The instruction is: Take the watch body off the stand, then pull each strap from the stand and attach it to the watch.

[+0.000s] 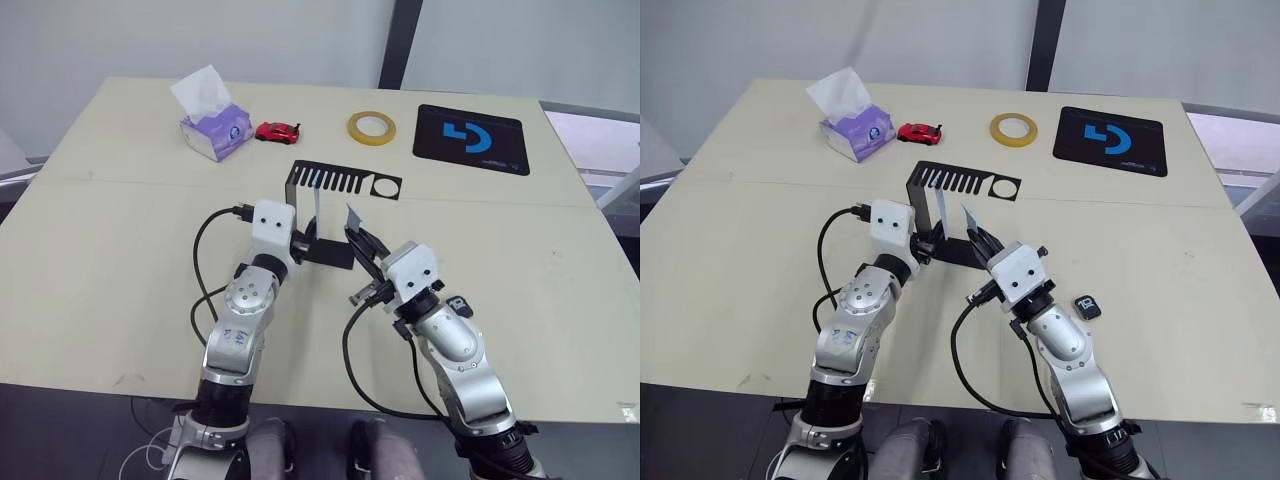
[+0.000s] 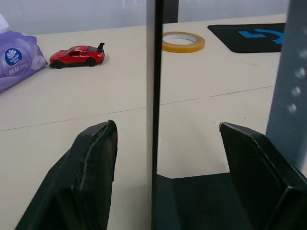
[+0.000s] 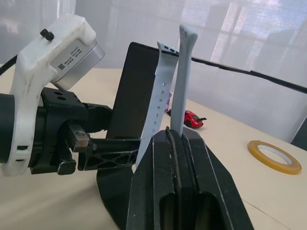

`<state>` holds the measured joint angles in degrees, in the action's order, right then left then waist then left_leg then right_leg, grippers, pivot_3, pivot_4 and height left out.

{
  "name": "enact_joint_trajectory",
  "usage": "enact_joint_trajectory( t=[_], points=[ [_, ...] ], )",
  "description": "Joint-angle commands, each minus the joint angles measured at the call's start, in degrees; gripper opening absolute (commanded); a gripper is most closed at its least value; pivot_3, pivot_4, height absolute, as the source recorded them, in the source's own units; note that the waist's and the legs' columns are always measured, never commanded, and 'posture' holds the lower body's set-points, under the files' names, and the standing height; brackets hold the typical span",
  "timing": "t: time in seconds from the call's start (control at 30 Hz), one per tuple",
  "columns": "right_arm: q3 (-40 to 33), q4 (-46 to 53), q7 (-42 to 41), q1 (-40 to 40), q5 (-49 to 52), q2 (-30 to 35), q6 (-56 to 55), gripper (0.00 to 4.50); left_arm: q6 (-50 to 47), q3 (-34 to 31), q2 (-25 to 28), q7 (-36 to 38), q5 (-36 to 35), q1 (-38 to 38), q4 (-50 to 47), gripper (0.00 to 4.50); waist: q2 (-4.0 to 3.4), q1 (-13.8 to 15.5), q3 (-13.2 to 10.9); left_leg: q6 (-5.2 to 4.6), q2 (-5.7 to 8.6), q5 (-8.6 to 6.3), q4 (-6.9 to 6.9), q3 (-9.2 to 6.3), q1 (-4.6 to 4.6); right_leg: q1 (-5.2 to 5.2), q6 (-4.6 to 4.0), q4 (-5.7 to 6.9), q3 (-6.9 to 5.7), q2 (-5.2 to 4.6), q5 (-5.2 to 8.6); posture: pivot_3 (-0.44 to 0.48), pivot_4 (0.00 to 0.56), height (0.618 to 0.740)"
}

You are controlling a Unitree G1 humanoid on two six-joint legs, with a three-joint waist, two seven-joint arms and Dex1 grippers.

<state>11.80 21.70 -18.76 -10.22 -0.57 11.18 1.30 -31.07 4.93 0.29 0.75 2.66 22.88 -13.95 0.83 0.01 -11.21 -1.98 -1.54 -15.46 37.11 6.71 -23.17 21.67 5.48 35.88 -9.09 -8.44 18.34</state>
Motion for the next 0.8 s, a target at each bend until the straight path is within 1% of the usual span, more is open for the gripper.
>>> enact_joint_trajectory(
  t=[0.03,0.17,0.2,0.23,0.3,0.4,0.5,0.63,0.7,0.8],
  points=[
    [-3.4,5.0,-2.5,0.4,4.0,2.1,1.3,0.00,-2.1,-0.4,2.7,3.6,-1.7,-2.8,-8.0,3.34,0.00,-0.1,0.0,0.02,-0.01,-0.01,-0.02,0.00,0.00,0.00,0.00,0.00,0.00,0.00,0.00,0.000,0.150,0.740],
    [-5.8,6.5,-6.0,0.2,8.8,4.7,3.3,0.00,-5.4,-2.1,6.4,6.9,-3.5,-5.7,-12.7,3.34,-0.02,0.0,0.0,0.03,-0.06,-0.04,-0.01,0.00,0.00,0.00,0.00,-0.03,0.00,0.02,0.00,0.000,0.150,0.740],
    [-6.5,7.1,-7.6,0.2,11.2,5.5,4.4,0.00,-6.0,-3.3,7.3,9.3,-6.1,-6.6,-14.2,3.34,-0.02,0.0,0.0,0.02,-0.06,-0.05,0.00,0.00,0.00,0.00,0.00,-0.06,0.00,0.02,0.00,0.000,0.150,0.740],
    [-7.3,7.7,-8.9,0.3,13.4,6.2,5.5,0.00,-6.3,-4.0,8.6,11.0,-7.2,-7.3,-15.2,3.34,-0.03,0.0,0.0,-0.01,-0.06,-0.08,0.01,0.00,0.00,0.01,0.00,-0.12,0.00,0.02,0.00,0.000,0.150,0.740],
    [-8.2,8.4,-10.3,0.4,16.2,7.2,7.0,0.00,-6.5,-4.8,10.4,12.5,-8.3,-8.0,-16.0,3.34,-0.04,0.0,0.0,-0.11,-0.06,-0.16,0.00,0.00,0.00,0.01,-0.01,-0.19,0.01,0.01,0.00,0.000,0.150,0.740],
    [-10.7,9.9,-13.6,0.9,22.5,9.7,10.6,0.00,-5.1,-8.3,14.7,17.1,-11.4,-9.6,-16.1,3.34,-0.04,0.0,0.0,-0.08,-0.08,-0.17,0.00,0.00,0.00,0.01,-0.01,-0.21,0.01,0.01,0.00,0.000,0.150,0.740],
    [-13.9,10.6,-16.9,1.6,31.5,12.6,16.3,0.00,-4.6,-13.7,20.2,27.0,-19.9,-12.2,-16.6,3.34,-0.06,-0.1,0.0,-0.06,-0.08,-0.20,-0.01,0.00,0.00,0.01,-0.01,-0.24,0.01,0.00,0.00,0.000,0.150,0.740],
    [-16.2,10.2,-20.5,1.3,40.9,16.5,23.7,0.00,-4.1,-20.0,26.2,39.1,-31.2,-15.3,-15.0,4.44,-0.15,-0.1,-0.1,-0.04,-0.10,-0.23,0.01,0.01,0.01,0.01,-0.03,-0.26,0.01,0.00,0.01,0.000,0.150,0.740],
    [-16.2,8.8,-23.5,0.2,45.4,18.7,27.7,0.00,-5.3,-23.6,29.9,46.7,-38.8,-15.6,-13.4,4.44,-0.17,0.0,-0.1,-0.04,-0.11,-0.24,0.01,0.00,0.01,0.01,-0.03,-0.27,0.01,-0.01,0.02,0.000,0.150,0.740],
    [-14.3,7.4,-26.6,-2.1,49.4,20.3,32.2,0.00,-9.7,-24.2,34.1,52.1,-46.5,-13.4,-11.8,4.44,-0.19,0.0,-0.1,-0.11,-0.11,-0.28,0.02,0.00,0.02,0.01,-0.06,-0.25,0.01,-0.01,0.01,0.000,0.150,0.740]
  ],
)
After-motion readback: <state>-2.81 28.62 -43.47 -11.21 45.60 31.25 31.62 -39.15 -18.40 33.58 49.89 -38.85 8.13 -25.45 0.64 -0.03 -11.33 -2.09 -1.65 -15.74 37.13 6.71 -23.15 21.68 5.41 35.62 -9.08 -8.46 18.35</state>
